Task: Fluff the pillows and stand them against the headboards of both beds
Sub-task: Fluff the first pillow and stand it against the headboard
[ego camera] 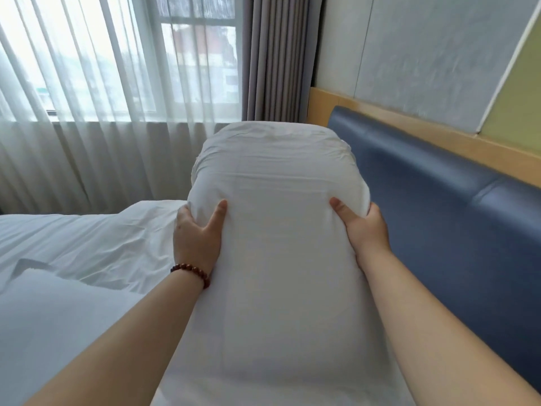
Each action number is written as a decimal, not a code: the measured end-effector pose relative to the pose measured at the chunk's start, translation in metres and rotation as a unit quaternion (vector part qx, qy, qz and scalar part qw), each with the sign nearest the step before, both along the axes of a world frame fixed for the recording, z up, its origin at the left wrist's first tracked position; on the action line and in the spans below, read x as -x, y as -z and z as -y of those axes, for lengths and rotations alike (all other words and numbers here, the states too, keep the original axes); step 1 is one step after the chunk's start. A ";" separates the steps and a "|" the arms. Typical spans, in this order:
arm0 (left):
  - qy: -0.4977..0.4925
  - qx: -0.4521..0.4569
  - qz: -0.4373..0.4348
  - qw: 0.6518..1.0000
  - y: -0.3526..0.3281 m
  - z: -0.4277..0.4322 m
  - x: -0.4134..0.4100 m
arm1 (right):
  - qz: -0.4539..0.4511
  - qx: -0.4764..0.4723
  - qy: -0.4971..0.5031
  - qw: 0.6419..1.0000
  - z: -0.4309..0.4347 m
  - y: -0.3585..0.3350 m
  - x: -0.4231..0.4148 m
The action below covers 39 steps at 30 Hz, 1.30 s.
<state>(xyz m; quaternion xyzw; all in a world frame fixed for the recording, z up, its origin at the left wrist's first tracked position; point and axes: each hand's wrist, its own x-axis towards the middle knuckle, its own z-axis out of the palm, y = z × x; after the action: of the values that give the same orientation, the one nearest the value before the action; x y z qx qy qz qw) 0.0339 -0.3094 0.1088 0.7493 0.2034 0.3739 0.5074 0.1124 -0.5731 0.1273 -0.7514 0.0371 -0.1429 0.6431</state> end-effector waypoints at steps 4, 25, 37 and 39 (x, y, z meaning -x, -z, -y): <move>-0.011 0.011 -0.024 1.000 0.033 -0.027 -0.089 | -0.020 0.003 -0.001 1.000 -0.030 0.034 -0.094; 0.038 0.080 -0.312 0.946 0.270 -0.093 -0.349 | -0.297 0.205 -0.018 0.933 -0.093 0.266 -0.353; 0.155 -0.285 -0.347 0.880 0.274 -0.071 -0.429 | -0.086 0.524 -0.131 0.837 -0.163 0.295 -0.389; 0.149 -0.319 -0.370 0.860 0.291 -0.067 -0.432 | -0.079 0.537 -0.120 0.831 -0.159 0.309 -0.391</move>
<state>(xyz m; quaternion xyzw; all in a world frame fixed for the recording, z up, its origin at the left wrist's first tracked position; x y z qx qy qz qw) 0.4661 -0.2426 -0.1822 0.9747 0.1318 0.0336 0.1772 0.5038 -0.4137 -0.1819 -0.9857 -0.0854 -0.0020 0.1452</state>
